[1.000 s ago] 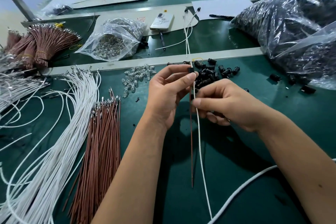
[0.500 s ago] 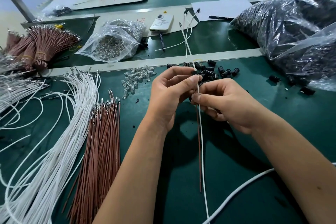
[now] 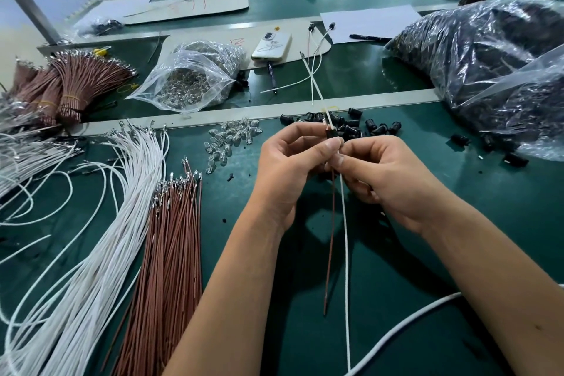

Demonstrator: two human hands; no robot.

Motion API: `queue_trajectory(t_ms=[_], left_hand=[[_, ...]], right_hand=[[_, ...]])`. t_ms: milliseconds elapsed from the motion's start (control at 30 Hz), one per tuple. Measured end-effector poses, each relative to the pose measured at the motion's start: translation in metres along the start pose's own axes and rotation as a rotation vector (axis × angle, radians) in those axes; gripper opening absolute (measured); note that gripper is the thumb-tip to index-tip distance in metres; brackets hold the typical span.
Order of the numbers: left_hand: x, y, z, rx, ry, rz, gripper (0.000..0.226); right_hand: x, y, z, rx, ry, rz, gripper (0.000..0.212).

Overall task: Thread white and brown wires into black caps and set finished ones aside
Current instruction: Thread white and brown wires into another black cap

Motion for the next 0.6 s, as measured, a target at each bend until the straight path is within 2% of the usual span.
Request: queue_trajectory(t_ms=[133,267,333,467,600], left_hand=[[-0.0006,0.0022,-0.0010,-0.004,-0.004,0.000,0.007],[0.0032,0.0042,-0.0005,-0.020,0.036,-0.043,0.008],[0.0056,0.0042,-0.0001,-0.023,0.058,-0.053,0.011],[0.0080,0.0049,-0.0004,-0.011,0.050,-0.100,0.012],[0.0088,0.0044,-0.0001,-0.001,0.036,-0.097,0.017]], right_hand=[[-0.0010,-0.0013,-0.0009,-0.016,-0.028,0.014,0.021],[-0.0041,-0.0025,-0.0019,-0.024,-0.066,0.007,0.015],[-0.0048,-0.0017,-0.0029,-0.032,-0.077,0.004,0.015],[-0.0038,-0.0010,-0.0023,-0.027,-0.053,-0.001,0.029],[-0.0023,-0.0014,-0.0005,0.004,-0.026,-0.006,0.027]])
Point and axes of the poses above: each hand's wrist, its own z-axis towards the middle knuckle, its own x-axis out of the back of the hand, y = z × x, the point moved 4 cm from there along z, towards the middle knuckle, and after that the axes turned 15 degrees about x, right-handed, at the moved point
